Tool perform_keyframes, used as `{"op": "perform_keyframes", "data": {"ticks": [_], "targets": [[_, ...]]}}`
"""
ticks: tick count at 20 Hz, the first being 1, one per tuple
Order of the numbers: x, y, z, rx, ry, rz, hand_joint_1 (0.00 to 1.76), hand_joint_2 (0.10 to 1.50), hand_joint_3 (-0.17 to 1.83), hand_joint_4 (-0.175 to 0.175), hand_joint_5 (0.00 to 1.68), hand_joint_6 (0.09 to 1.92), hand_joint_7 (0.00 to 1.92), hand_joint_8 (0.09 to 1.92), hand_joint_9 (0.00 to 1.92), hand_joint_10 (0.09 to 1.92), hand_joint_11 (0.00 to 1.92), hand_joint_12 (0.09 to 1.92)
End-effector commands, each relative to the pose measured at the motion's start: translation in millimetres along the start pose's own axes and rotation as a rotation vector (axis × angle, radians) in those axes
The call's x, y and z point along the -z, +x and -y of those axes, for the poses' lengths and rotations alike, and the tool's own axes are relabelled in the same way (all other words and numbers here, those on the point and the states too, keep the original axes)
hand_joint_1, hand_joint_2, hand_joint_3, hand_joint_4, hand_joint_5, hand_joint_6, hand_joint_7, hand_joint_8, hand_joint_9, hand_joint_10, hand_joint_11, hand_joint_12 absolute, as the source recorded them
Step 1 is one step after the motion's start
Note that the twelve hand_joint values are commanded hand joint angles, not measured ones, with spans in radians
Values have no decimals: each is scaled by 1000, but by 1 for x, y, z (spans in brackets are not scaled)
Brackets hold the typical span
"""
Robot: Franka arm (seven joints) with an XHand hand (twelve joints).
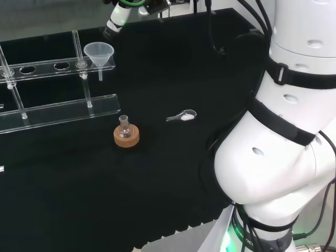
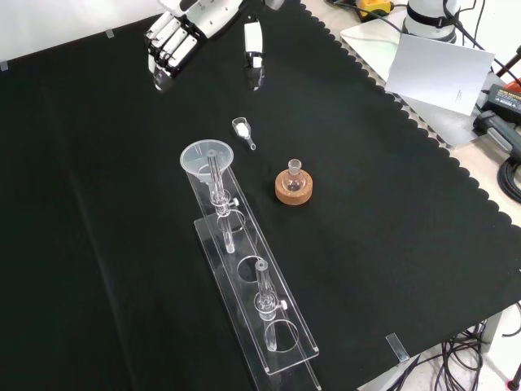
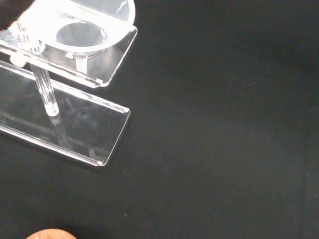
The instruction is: Pick up the funnel from the transparent funnel stand.
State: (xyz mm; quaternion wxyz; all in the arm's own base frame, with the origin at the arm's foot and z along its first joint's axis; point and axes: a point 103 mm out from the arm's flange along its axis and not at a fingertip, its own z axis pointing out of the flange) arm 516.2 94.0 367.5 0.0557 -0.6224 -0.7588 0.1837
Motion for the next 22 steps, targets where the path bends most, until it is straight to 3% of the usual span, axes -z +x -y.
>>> {"op": "perform_keyframes", "data": {"ticks": [1,6,16,17,22], "targets": [[-17,7,-24,-5,53,13,504,619,-5,-9,95,87,139,636,13,857,0,1234],[-23,20,-40,6,92,30,408,579,-18,-19,18,87,75,618,0,797,0,1190],[-33,39,-69,25,120,49,425,580,-6,-15,0,87,0,415,0,534,0,1111],[-32,46,-71,12,127,57,426,581,-4,-15,0,87,0,387,0,503,0,1098],[-38,50,-77,19,146,54,440,593,2,-15,0,87,0,351,0,464,0,1077]]}}
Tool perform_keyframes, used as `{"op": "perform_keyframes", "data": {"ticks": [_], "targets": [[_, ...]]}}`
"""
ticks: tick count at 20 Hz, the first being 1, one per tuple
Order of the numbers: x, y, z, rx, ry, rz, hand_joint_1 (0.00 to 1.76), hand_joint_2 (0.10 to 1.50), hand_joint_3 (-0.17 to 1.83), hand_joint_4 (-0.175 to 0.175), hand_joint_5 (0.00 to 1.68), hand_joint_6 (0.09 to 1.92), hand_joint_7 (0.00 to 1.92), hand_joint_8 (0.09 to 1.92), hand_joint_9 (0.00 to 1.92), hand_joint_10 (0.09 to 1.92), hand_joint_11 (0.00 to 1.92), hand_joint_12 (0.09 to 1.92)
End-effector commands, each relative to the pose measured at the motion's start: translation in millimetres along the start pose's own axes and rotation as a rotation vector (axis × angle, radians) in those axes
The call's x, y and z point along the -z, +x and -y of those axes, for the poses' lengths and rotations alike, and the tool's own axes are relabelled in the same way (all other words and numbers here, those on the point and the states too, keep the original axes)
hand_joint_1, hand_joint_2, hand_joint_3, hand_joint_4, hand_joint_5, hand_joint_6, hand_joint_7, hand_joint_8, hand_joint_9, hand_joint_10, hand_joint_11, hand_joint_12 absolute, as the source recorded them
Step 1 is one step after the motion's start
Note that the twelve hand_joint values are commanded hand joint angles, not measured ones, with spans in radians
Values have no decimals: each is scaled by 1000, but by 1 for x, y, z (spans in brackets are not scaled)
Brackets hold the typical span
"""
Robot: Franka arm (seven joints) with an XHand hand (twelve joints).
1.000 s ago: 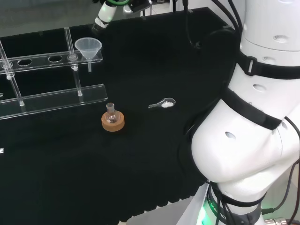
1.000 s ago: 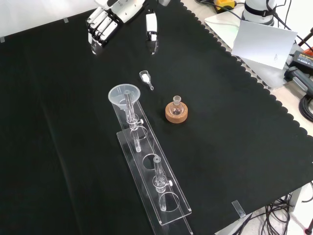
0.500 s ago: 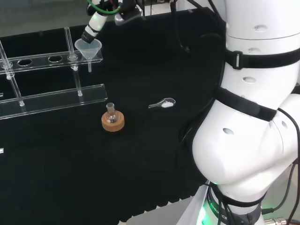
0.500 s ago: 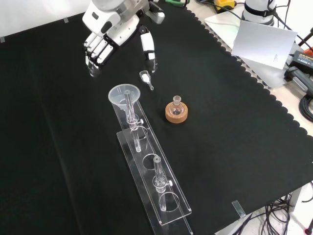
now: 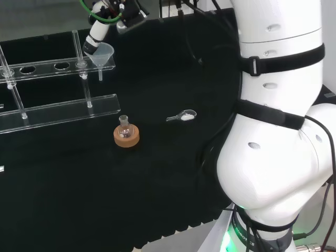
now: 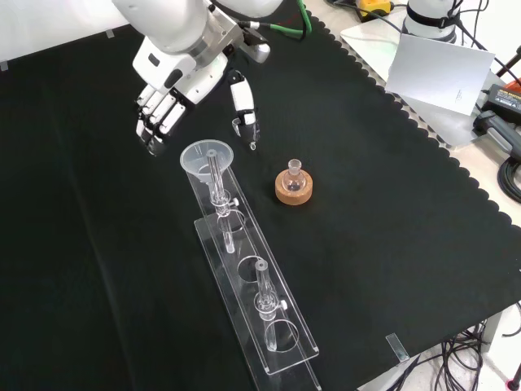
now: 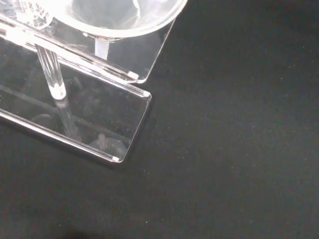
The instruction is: Pick up the funnel from the transparent funnel stand.
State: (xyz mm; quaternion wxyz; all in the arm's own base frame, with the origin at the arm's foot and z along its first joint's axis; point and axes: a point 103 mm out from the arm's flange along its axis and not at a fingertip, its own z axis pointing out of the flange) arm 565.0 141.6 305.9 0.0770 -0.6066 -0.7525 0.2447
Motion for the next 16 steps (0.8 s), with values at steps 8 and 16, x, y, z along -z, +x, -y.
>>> {"op": "perform_keyframes", "data": {"ticks": [8,16], "targets": [[-29,8,-6,3,54,22,448,603,6,-15,0,87,0,358,0,475,0,1061],[-31,19,-8,3,65,34,457,610,8,-15,0,87,0,368,0,488,0,1052]]}}
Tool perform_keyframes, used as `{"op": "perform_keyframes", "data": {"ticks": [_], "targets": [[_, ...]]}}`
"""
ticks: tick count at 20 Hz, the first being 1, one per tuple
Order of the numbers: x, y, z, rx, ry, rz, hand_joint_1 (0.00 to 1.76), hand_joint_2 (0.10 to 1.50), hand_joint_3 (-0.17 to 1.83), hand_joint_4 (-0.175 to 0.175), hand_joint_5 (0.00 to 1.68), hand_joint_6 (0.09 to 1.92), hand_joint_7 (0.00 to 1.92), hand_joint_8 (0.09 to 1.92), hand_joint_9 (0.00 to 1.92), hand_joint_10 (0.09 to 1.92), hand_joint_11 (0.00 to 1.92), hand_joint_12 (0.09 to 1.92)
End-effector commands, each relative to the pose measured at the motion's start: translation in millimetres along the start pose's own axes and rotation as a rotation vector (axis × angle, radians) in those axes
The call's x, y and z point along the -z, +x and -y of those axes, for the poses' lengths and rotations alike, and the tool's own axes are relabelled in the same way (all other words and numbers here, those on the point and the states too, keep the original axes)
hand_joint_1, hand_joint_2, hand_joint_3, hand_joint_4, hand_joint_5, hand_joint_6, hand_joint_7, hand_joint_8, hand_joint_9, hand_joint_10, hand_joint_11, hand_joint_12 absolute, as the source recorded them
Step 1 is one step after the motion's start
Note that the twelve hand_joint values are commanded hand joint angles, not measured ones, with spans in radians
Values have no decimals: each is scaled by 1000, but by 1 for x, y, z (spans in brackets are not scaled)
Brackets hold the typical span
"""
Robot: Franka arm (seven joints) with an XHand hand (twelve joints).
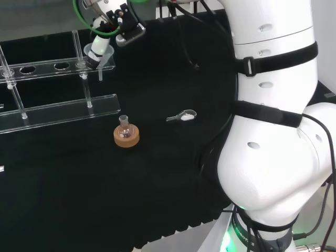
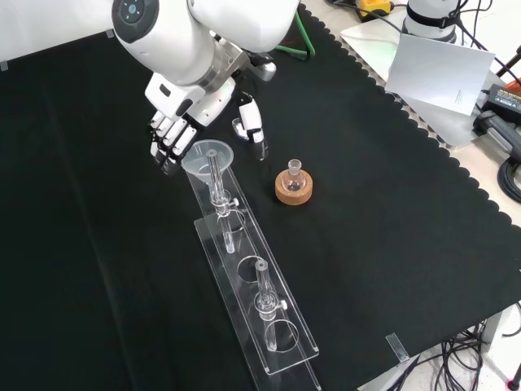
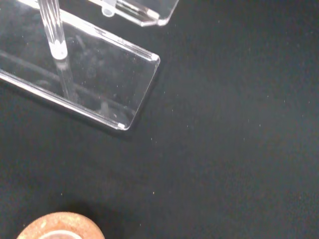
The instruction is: Pick up the funnel from the transparent funnel stand.
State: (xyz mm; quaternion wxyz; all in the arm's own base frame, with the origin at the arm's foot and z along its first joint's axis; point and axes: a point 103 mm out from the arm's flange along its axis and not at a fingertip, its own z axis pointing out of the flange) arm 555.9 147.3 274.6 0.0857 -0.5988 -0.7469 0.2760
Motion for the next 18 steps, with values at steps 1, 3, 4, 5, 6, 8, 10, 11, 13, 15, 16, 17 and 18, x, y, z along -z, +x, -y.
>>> {"op": "perform_keyframes", "data": {"ticks": [1,3,4,5,6,8,10,11,13,15,16,17,18], "targets": [[-3,5,-1,-1,1,6,459,612,9,-15,0,87,0,373,0,491,0,1051],[-9,4,-1,3,12,16,465,616,10,-15,0,87,0,384,0,494,0,1049],[-10,5,-2,4,15,15,467,618,11,-15,0,87,0,390,0,496,0,1048],[-11,5,-3,4,19,13,469,620,11,-14,0,87,0,393,0,497,0,1047],[-11,6,-4,5,19,13,470,622,12,-13,0,87,0,400,0,502,0,1048],[-9,10,-6,3,23,27,473,626,12,-12,0,87,0,414,0,512,0,1050],[-8,11,-6,3,15,19,476,629,13,-11,0,87,0,431,0,526,0,1051],[-9,10,-7,5,13,16,476,631,13,-11,0,87,0,439,0,533,0,1051],[-9,6,-9,2,7,8,485,637,14,-12,0,87,6,471,0,575,0,1051],[-6,5,-10,-1,0,6,490,641,15,-12,0,87,11,492,0,601,0,1052],[-4,3,-10,-1,-5,8,492,642,15,-12,0,87,12,497,0,606,0,1052],[-2,1,-11,-5,-6,7,493,643,15,-12,0,87,12,500,0,609,0,1053],[-2,-1,-11,-8,-6,6,493,643,15,-12,0,87,12,502,0,611,0,1053]]}}
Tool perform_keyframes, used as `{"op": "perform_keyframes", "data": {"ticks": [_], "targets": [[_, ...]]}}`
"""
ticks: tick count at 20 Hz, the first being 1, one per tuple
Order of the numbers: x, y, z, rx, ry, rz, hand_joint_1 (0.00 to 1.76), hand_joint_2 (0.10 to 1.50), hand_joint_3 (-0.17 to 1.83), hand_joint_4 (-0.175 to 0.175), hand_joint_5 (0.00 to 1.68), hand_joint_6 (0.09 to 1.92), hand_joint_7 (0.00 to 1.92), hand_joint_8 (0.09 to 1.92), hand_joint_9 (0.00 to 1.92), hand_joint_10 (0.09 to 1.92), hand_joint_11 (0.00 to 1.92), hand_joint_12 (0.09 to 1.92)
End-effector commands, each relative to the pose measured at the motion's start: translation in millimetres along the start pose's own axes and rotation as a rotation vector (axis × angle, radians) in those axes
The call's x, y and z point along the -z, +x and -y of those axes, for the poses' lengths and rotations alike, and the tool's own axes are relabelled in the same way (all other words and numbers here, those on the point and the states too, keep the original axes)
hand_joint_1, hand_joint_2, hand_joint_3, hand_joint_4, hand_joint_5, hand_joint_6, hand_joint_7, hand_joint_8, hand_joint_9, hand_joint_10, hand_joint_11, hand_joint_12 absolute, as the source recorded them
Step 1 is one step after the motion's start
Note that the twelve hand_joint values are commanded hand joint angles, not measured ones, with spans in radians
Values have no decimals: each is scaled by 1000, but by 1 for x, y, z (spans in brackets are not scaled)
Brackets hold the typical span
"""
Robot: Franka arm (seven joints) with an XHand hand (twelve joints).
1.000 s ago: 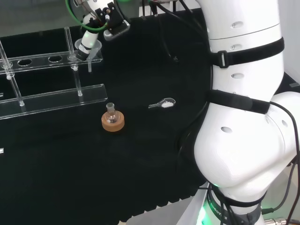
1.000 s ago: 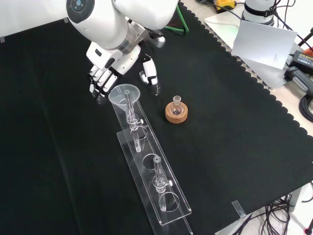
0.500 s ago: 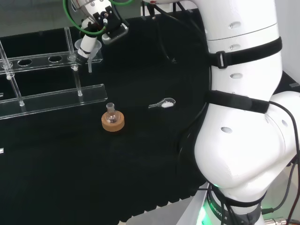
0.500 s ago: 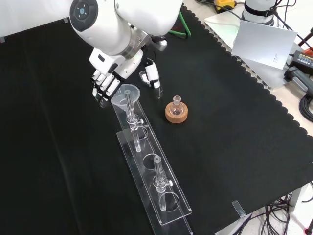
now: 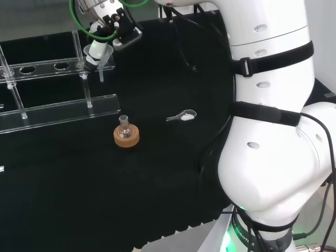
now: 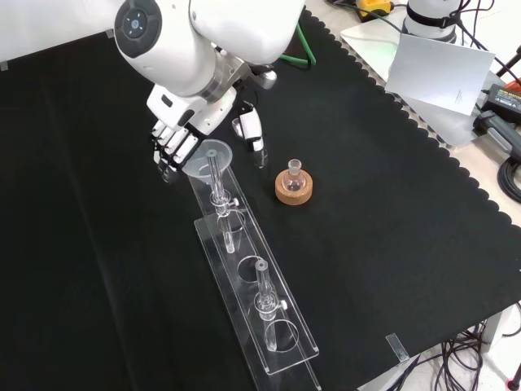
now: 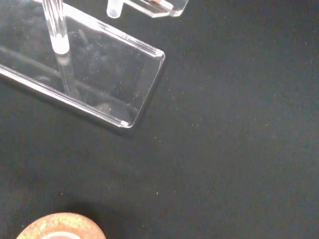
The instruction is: Pick up the funnel from the transparent funnel stand.
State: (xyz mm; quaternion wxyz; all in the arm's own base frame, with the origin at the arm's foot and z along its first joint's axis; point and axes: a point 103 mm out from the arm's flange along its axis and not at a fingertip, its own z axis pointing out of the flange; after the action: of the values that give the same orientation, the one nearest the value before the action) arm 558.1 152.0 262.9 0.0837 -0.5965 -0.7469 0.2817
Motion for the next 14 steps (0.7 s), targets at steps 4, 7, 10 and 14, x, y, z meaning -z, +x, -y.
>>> {"op": "perform_keyframes", "data": {"ticks": [4,7,10,14], "targets": [[10,-14,-2,-11,-16,0,495,646,16,-11,0,87,10,507,0,615,0,1054],[12,-16,-4,-15,15,-31,496,649,17,-10,0,87,8,510,0,617,0,1055],[13,-19,-5,-7,26,-40,493,651,18,-7,0,87,9,516,0,620,0,1056],[12,-16,-7,-8,35,-25,490,653,18,-5,0,87,10,522,0,622,0,1056]]}}
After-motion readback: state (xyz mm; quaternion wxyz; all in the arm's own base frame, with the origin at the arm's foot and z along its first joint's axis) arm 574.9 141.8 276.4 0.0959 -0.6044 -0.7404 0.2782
